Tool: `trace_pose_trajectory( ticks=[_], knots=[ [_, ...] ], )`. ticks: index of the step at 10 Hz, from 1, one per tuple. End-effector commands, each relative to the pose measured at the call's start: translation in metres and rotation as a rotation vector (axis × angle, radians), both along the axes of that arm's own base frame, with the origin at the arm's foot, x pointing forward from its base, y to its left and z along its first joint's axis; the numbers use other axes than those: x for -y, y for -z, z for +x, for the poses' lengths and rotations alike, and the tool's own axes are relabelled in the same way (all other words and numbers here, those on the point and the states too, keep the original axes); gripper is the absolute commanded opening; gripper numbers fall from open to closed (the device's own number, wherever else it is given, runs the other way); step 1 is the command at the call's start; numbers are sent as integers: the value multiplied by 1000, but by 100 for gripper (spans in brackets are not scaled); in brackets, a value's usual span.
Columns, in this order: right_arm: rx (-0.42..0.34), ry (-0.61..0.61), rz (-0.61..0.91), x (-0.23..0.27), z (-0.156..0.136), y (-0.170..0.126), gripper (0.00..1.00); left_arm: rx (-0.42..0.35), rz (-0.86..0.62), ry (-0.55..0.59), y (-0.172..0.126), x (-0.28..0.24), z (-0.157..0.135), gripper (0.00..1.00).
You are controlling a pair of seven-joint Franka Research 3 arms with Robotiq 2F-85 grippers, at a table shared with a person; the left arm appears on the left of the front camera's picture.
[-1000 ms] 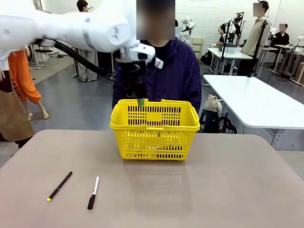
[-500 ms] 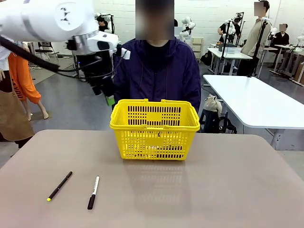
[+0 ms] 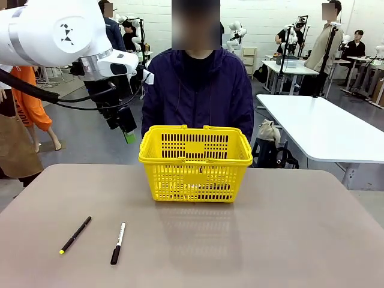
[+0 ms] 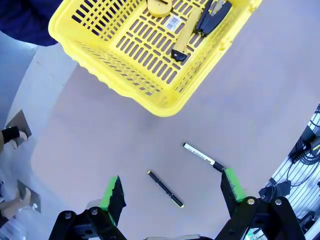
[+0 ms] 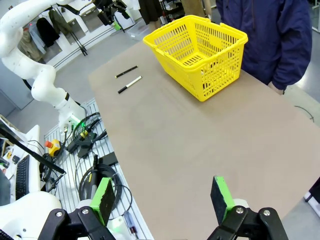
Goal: Place the items the person wants into the basket.
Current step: Pick up the item the person points to and place it in the Market Basket.
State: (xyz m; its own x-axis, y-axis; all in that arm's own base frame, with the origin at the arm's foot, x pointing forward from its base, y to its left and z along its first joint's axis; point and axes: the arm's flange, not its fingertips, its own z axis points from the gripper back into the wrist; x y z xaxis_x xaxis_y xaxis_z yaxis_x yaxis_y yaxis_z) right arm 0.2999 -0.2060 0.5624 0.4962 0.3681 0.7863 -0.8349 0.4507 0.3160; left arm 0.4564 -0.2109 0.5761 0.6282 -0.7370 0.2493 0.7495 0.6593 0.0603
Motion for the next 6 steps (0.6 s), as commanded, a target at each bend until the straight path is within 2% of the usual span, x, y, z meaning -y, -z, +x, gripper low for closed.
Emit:
trace_pose_trajectory(
  ticks=[1,6],
  knots=[
    [20,-3,27,0,1,-1,100,7,-3,1,-4,1,0,100],
    [20,-3,27,0,1,-1,100,7,-3,1,-4,1,0,100]
  ],
)
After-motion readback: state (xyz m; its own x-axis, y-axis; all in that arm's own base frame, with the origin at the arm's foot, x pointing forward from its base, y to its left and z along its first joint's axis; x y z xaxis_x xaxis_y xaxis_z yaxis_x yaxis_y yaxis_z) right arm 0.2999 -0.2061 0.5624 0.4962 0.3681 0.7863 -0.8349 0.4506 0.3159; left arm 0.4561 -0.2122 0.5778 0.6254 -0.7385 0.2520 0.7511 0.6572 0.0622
